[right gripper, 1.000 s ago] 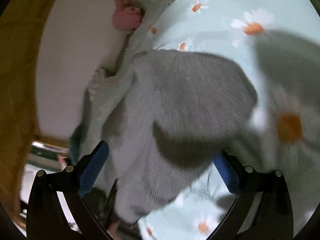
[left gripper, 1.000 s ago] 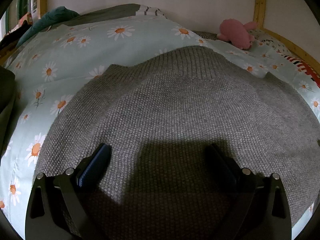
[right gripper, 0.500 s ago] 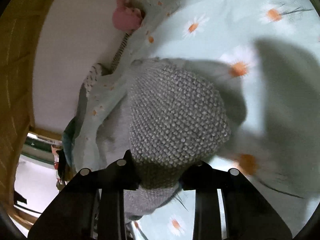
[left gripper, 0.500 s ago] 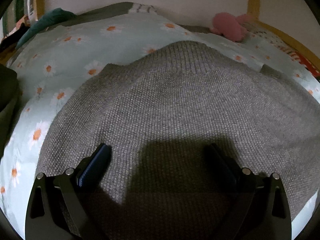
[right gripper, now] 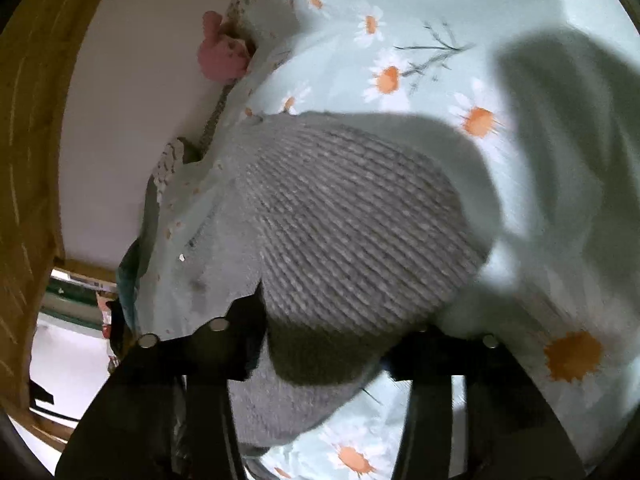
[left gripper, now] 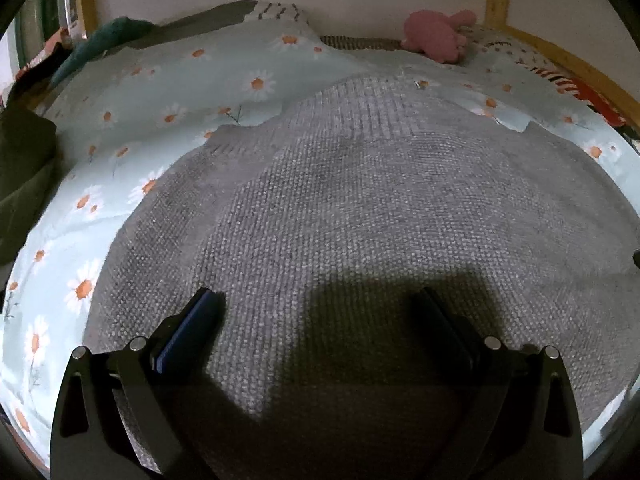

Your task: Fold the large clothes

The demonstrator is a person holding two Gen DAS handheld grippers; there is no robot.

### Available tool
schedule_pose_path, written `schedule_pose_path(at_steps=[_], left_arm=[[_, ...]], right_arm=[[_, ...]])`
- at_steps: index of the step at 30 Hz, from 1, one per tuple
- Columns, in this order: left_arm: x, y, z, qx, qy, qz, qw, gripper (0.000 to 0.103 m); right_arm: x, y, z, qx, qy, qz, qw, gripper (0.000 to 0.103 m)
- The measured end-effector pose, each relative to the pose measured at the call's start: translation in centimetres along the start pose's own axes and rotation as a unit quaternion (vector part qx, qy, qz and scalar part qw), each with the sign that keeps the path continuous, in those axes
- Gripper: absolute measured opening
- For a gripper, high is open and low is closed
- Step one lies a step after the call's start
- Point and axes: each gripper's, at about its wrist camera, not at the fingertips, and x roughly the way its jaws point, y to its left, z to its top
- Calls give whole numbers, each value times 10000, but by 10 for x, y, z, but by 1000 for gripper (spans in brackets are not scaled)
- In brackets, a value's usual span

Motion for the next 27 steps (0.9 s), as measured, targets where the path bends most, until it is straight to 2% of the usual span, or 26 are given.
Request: schedule_pose_path(at_steps=[2,3,4,6,9,10,11,12,13,14,15,16,17,18,20,23,24,25,26,27], left_arm=[[1,1,0,-1,-21,-35,10000,97],[2,1,-1,-11,-53,-42,10000,97],[2,1,-2,-13,-96,-39,9999,97],[1,-1,-3,0,-119,-27,9999,97],[-14,0,-3,-108,-184,-148,9997,97],[-23,0,-3,-187,-321,-270,9989,97],[-30,-1,-2,-237,-463,-355,9980,97],[-34,-3,-1,-204,-537,-379,9976,97],[-29,-6,0,-129,-433,-392,9982,97],[-14,-10,-1,-26,-79,-402,9992,97],[3,-12,-6,46,134,-420,9990,98],[1,-10,-9,51,-139,-457,9988,98],[0,-10,-10,44,-179,-436,9989,98],[0,-11,-9,15,-133,-368,9992,98],[-4,-10,-5,-18,-29,-387,9992,98],[-26,1,3,-229,-393,-381,9982,98],[-32,4,6,-251,-582,-241,9977,98],[-27,9,9,-168,-615,98,9979,98],[-10,12,9,-72,-281,232,9993,98],[15,15,4,-47,265,55,9996,98]], right_arm=[[6,12,-2,-308,-38,-137,9994,59],[8,21,-5,-585,-140,-337,9976,46],[6,26,-7,-738,-272,-436,9960,41],[-1,36,-8,-892,-543,-242,9942,33],[-7,54,-11,-1283,-738,-263,9886,33],[-4,53,-10,-1271,-664,-315,9892,34],[1,47,-8,-1110,-550,-311,9918,41],[6,41,-4,-908,-466,-271,9944,60],[14,32,0,-578,-333,-104,9977,70],[17,24,1,-351,-257,43,9990,76],[20,20,3,-165,-306,63,9994,71],[21,22,5,-232,-397,-24,9989,64],[21,25,5,-317,-464,-101,9984,39],[17,30,5,-469,-568,-68,9973,32],[6,41,2,-643,-781,257,9945,29],[-7,64,-9,-1162,-1090,433,9863,29],[-8,70,-11,-1275,-1137,438,9843,29],[-9,77,-13,-1424,-1206,449,9814,29],[-10,85,-17,-1586,-1279,454,9780,29],[-12,93,-21,-1768,-1345,460,9739,29]])
